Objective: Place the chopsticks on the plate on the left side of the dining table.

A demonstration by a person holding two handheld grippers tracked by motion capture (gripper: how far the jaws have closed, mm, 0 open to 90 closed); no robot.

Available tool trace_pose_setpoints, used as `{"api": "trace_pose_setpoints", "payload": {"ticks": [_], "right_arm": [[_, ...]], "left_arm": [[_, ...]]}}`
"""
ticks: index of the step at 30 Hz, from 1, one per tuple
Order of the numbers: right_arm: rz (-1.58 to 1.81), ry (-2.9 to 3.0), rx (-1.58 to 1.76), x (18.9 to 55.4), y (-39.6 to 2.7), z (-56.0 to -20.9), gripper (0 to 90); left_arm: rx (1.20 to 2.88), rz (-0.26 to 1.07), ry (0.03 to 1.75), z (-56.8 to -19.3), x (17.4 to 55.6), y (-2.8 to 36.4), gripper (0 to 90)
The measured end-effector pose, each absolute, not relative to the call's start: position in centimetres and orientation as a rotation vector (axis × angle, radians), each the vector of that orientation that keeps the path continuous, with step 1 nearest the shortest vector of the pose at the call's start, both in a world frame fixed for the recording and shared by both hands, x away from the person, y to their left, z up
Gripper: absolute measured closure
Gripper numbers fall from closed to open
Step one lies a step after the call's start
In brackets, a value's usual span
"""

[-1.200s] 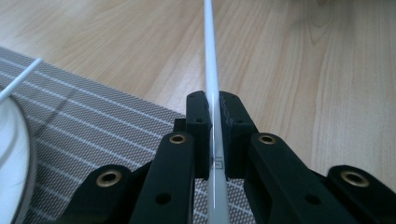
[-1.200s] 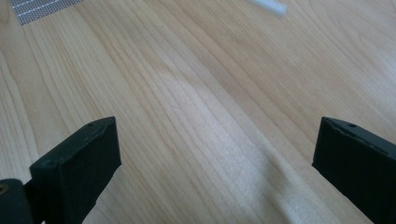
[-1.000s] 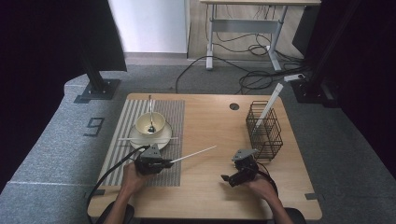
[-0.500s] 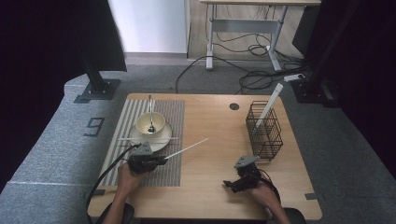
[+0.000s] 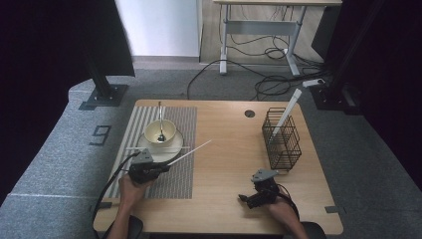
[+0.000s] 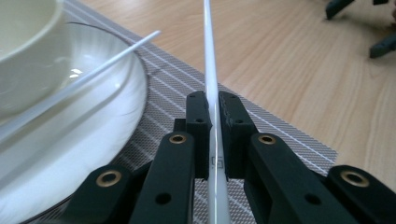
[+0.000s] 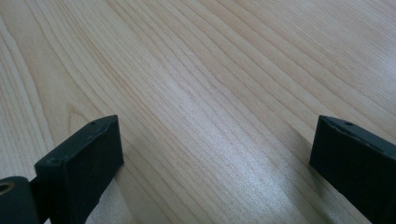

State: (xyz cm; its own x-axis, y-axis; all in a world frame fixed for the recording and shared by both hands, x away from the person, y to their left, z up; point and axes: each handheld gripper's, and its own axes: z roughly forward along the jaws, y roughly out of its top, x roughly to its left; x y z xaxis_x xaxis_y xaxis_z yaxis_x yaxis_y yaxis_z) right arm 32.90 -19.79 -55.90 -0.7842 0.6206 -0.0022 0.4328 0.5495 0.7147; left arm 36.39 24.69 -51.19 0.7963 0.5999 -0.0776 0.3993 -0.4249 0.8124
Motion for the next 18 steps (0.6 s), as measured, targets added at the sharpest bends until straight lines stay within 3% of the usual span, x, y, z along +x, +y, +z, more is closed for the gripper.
{"api": "trace_pose_setpoints", "payload": {"ticks": [18], "right_arm": [[1.059,2.540,0.873,32.9,-19.7,-55.9,0.0]], "left_arm": [[2.062,0.344,0.903,-51.7,36.6,26.9,83.7]]}}
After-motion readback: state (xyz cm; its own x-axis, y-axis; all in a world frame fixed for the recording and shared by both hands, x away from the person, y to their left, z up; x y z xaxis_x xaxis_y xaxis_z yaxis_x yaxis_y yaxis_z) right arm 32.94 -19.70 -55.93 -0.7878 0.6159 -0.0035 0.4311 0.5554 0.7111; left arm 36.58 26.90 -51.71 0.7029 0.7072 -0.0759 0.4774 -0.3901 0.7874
